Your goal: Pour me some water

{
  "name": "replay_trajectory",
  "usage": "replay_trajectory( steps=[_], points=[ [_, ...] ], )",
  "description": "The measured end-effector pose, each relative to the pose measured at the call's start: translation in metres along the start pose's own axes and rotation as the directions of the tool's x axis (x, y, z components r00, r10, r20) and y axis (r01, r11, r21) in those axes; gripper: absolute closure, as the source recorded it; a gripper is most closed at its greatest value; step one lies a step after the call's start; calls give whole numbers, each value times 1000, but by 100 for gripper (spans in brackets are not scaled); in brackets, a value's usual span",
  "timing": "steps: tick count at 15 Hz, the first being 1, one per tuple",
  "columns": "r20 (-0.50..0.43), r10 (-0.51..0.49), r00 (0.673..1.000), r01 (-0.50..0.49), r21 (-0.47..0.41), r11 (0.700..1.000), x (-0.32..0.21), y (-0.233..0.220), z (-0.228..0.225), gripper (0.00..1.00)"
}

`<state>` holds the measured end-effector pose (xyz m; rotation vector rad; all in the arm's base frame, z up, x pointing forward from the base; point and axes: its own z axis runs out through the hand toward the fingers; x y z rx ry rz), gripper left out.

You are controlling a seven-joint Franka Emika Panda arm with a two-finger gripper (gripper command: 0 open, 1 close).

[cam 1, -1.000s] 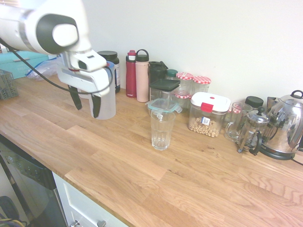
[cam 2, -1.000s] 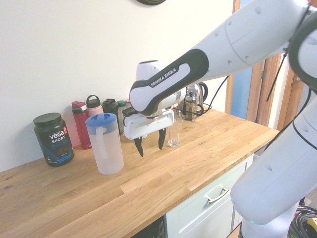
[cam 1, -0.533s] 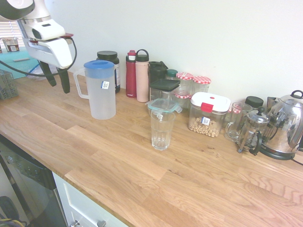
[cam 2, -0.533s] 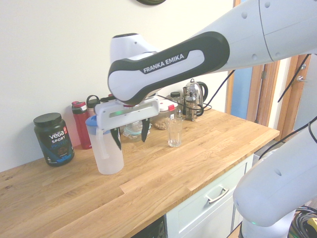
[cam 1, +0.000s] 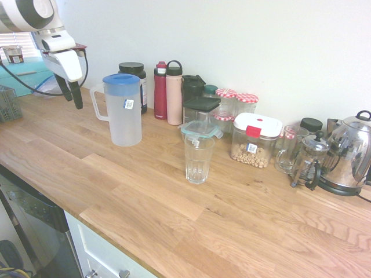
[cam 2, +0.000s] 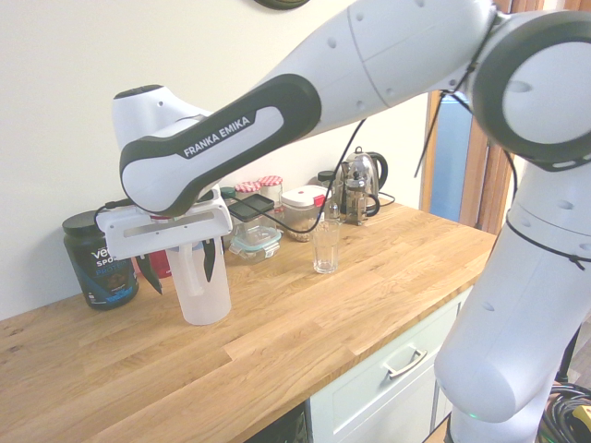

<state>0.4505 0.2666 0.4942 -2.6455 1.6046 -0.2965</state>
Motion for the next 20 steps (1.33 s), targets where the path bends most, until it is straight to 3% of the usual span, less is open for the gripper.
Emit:
replay_trajectory(
  steps=[4,8,9,14,20],
  points=[
    [19,52,998,-51,-34,998,36,-39,12,0],
    [30,92,995,-91,-58,994,65,-48,29,0],
    [36,100,994,-98,-61,993,74,-48,31,100],
    [77,115,990,-112,-52,992,85,-50,32,100],
    [92,53,994,-48,-59,997,84,-46,40,100]
  ],
)
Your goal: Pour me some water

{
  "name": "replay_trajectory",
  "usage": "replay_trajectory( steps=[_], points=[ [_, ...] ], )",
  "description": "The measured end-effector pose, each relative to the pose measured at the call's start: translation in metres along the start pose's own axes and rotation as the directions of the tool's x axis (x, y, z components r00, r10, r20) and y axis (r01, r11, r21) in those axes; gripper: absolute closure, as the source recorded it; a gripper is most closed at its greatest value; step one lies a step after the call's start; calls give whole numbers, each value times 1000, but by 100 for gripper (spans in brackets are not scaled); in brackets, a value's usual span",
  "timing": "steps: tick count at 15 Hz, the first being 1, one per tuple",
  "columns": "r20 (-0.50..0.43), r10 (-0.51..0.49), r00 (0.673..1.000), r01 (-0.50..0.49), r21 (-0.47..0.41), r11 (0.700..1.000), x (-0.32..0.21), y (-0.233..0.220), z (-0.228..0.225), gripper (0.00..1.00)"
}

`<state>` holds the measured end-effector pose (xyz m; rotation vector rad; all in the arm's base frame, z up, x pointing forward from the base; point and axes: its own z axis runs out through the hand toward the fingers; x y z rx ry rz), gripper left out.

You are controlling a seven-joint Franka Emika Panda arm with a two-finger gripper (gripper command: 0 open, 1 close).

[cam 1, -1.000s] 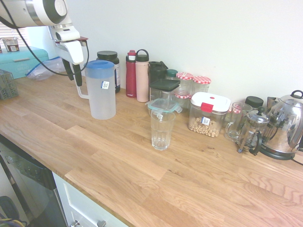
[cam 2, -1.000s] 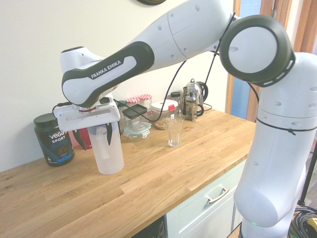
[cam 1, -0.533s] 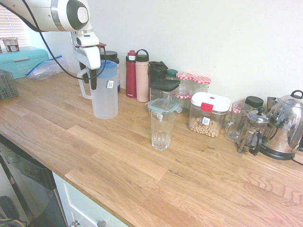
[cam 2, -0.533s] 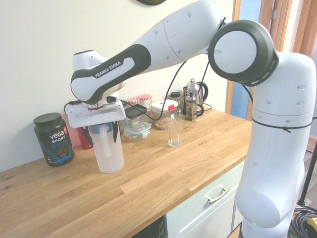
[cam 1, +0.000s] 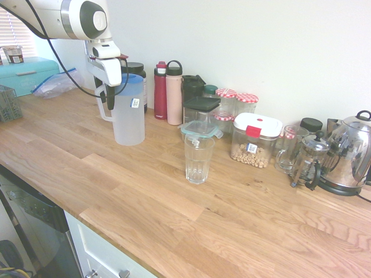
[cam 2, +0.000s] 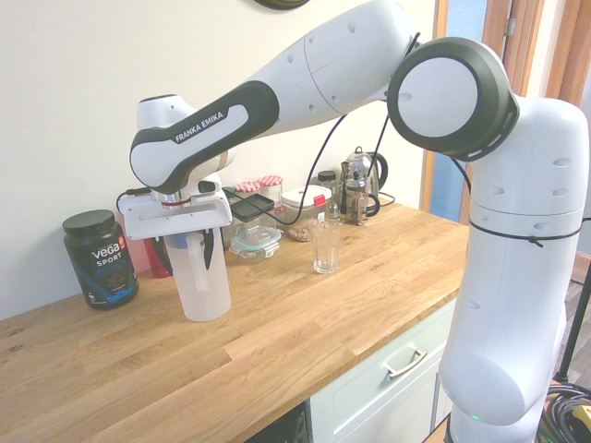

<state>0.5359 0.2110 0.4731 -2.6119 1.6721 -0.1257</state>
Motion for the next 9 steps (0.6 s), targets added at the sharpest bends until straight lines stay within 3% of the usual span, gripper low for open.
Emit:
replay_trajectory(
  steps=[9],
  points=[
    [-9,-106,994,106,13,994,8,4,3,100]
  ],
)
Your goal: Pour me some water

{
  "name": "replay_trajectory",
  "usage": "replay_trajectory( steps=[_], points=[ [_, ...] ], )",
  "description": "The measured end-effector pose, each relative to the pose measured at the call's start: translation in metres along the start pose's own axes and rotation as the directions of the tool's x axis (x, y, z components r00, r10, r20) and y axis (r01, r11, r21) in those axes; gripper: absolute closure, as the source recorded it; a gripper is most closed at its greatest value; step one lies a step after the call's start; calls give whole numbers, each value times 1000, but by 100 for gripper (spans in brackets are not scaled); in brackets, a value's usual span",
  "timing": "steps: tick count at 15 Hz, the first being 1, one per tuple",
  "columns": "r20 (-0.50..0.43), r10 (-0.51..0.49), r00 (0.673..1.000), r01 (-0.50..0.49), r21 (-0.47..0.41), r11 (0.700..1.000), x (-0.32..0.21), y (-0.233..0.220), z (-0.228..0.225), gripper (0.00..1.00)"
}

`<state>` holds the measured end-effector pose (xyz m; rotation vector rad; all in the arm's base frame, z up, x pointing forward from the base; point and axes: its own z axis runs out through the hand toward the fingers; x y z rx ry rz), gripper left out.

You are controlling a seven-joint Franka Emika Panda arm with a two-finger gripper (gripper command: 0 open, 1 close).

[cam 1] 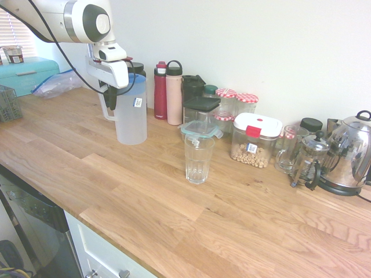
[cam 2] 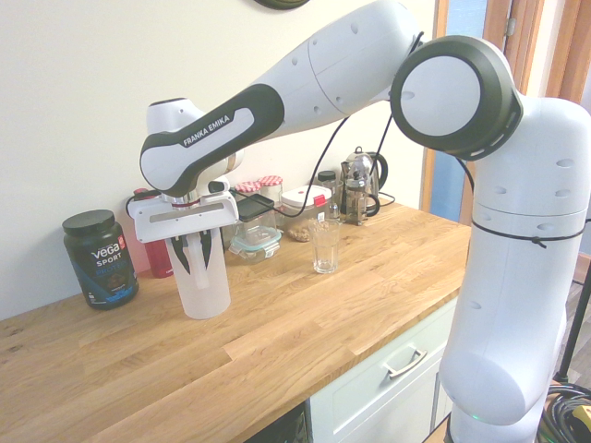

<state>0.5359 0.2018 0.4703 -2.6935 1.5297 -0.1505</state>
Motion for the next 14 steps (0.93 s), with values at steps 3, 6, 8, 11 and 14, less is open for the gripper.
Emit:
replay_trajectory(
  steps=[3,6,8,11,14],
  points=[
    [0,-16,1000,16,2,1000,1,1,3,100],
    [-2,-36,999,36,11,999,1,1,3,100],
    [-5,-76,997,76,18,997,1,3,2,100],
    [10,-136,991,135,50,990,4,10,-10,100],
    [4,-174,985,173,84,981,16,23,-36,100]
  ],
)
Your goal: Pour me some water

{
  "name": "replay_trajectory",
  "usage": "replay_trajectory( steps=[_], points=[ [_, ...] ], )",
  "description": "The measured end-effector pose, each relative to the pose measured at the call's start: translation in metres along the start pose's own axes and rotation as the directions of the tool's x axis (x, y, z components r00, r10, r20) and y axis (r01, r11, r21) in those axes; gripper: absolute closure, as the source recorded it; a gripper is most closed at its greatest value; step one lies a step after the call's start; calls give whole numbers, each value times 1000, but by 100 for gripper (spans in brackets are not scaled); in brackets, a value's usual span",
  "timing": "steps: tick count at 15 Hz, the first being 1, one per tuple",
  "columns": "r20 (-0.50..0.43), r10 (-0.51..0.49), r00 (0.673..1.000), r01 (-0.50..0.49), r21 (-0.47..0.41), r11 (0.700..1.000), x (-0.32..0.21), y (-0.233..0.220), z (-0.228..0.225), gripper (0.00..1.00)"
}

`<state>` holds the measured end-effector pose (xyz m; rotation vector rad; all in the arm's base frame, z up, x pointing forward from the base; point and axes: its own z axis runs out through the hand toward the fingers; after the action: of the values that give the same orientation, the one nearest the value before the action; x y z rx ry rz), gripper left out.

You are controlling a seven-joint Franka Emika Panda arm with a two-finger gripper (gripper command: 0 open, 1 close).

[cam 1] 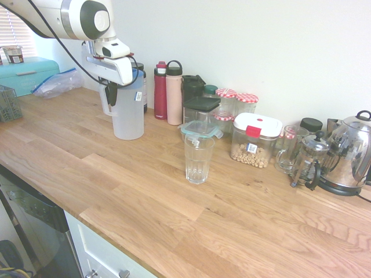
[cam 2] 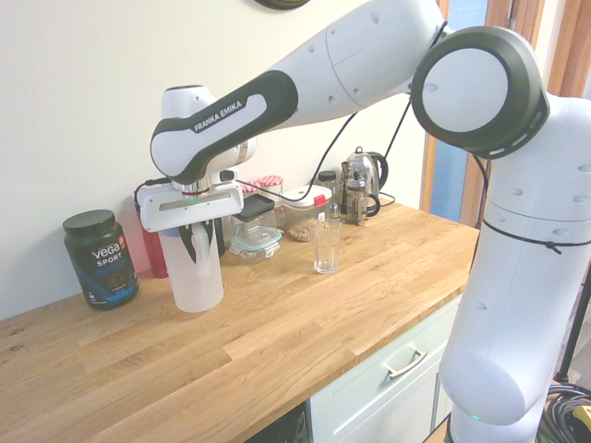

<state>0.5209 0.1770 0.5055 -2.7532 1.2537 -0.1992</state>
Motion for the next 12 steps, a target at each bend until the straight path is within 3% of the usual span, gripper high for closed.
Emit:
replay_trajectory(
  steps=[5,12],
  points=[
    [-14,-74,997,75,5,997,34,56,-63,100],
    [26,-322,946,322,15,947,136,172,-145,100]
  ],
)
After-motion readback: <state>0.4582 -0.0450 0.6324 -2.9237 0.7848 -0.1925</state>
